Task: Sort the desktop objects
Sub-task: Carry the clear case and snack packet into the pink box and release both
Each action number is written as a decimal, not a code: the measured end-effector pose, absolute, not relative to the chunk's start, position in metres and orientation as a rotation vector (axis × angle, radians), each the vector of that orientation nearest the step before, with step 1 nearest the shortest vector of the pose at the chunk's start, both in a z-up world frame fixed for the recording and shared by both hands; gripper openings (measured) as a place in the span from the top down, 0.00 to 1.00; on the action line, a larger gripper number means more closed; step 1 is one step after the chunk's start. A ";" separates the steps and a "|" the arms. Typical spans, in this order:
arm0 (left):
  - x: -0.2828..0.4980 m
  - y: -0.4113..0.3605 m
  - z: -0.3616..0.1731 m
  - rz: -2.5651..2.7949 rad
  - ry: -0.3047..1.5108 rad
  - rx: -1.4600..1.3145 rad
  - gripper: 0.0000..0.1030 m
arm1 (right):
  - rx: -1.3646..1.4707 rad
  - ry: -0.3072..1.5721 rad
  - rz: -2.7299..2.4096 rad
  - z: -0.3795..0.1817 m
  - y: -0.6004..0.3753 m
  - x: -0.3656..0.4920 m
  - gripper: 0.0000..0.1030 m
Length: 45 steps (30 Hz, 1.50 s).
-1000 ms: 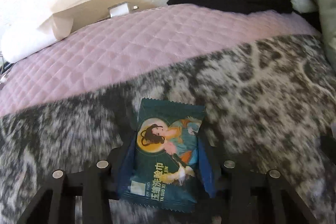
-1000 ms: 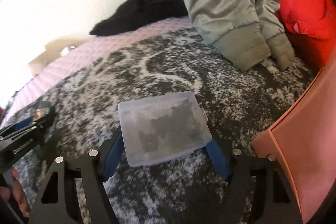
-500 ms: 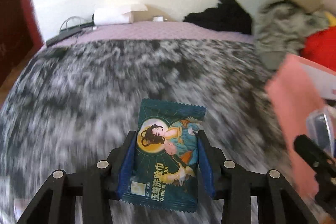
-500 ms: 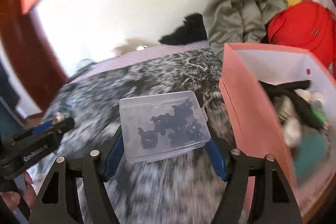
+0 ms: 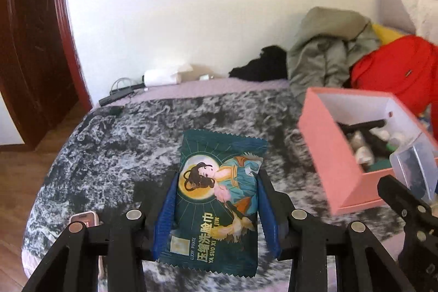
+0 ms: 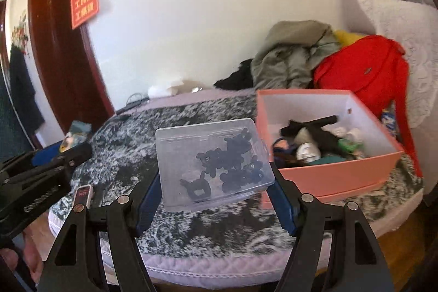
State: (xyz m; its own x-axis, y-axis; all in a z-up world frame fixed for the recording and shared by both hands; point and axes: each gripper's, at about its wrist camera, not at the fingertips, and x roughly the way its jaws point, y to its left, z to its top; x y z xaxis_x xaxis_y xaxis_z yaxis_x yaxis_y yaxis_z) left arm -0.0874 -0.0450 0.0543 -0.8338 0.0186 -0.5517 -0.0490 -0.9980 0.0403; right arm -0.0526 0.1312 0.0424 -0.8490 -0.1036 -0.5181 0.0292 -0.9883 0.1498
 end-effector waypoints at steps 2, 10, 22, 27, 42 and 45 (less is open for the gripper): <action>-0.079 -0.036 0.063 2.969 0.100 -0.860 0.55 | 0.808 -0.228 -2.975 0.050 0.143 -0.037 0.28; -0.068 0.017 0.090 2.914 0.190 -0.753 0.54 | 0.697 -0.281 -3.079 0.080 0.188 0.002 0.28; -0.125 0.121 0.104 2.781 0.268 -0.684 0.54 | 0.572 -0.324 -3.279 0.110 0.266 -0.021 0.28; -0.175 0.159 0.101 2.744 0.283 -0.678 0.54 | 0.557 -0.336 -3.346 0.116 0.301 -0.058 0.28; -0.305 0.205 0.008 2.747 0.476 -0.961 0.06 | 1.215 -0.434 -3.299 0.004 0.374 -0.246 0.10; -0.285 0.189 0.027 2.802 0.445 -0.872 0.05 | 1.195 -0.463 -3.279 0.000 0.368 -0.243 0.10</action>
